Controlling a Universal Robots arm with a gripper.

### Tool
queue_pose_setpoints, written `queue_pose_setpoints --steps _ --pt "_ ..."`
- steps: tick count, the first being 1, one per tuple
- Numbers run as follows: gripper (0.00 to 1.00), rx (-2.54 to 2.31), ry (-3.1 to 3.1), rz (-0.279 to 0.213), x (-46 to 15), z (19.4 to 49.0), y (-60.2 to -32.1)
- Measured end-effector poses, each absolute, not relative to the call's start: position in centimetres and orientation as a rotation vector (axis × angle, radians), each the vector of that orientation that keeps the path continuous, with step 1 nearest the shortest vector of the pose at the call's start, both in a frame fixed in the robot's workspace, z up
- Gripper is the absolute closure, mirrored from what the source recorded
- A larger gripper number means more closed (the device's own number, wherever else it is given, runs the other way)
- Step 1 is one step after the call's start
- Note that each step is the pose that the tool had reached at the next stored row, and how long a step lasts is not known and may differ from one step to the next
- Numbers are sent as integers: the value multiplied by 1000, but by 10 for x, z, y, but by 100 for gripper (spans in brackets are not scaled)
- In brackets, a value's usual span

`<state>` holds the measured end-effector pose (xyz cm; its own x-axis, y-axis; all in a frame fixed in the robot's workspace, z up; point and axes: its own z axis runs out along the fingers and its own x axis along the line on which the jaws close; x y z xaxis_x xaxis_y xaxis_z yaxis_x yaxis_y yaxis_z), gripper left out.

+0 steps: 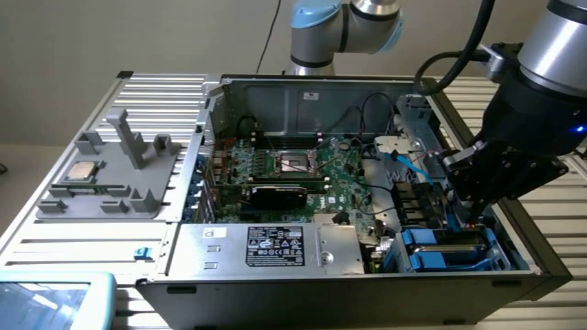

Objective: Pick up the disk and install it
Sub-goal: 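Insert the second disk wire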

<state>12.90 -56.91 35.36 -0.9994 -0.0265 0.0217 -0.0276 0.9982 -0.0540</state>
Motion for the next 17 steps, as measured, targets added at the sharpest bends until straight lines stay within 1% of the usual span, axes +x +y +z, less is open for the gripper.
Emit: queue_pose_setpoints --steps 9,17 --pt "89 153 -3117 88 126 352 -572" --pt "89 228 -3114 87 123 340 -574"
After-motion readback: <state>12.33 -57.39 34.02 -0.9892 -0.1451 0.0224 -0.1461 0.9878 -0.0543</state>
